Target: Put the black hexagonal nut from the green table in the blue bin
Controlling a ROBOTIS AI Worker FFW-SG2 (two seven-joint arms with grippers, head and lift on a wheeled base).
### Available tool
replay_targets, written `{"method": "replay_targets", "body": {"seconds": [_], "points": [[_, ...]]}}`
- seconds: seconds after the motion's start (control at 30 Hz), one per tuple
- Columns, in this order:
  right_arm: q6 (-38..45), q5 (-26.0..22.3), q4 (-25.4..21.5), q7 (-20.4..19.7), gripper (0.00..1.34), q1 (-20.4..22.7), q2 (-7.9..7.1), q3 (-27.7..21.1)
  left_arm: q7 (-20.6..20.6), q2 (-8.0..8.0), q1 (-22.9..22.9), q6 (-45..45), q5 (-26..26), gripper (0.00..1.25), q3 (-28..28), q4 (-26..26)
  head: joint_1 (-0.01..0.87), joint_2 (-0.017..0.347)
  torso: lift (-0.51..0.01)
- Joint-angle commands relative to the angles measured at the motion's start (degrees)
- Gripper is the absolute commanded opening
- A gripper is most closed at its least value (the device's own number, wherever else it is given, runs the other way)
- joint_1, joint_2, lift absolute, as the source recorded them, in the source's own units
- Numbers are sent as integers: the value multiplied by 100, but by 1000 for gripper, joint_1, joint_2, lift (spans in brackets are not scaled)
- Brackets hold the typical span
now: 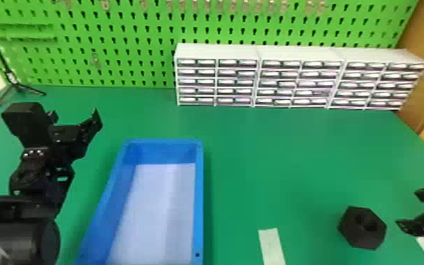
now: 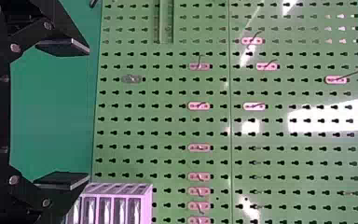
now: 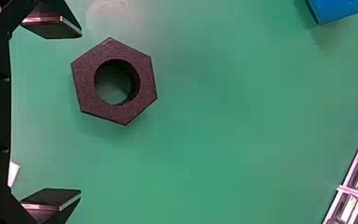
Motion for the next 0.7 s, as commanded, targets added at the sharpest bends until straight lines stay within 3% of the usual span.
{"method": "replay_targets", "body": {"seconds": [0.0, 0.67], "points": [[-14, 289, 47, 59, 1238, -159, 175, 158, 4, -2, -6, 0, 17, 934, -11, 0, 686, 28, -96], [-454, 1080, 926, 94, 1243, -783, 826, 456, 4, -2, -24, 0, 43, 934, -19, 0, 686, 28, -96]]}}
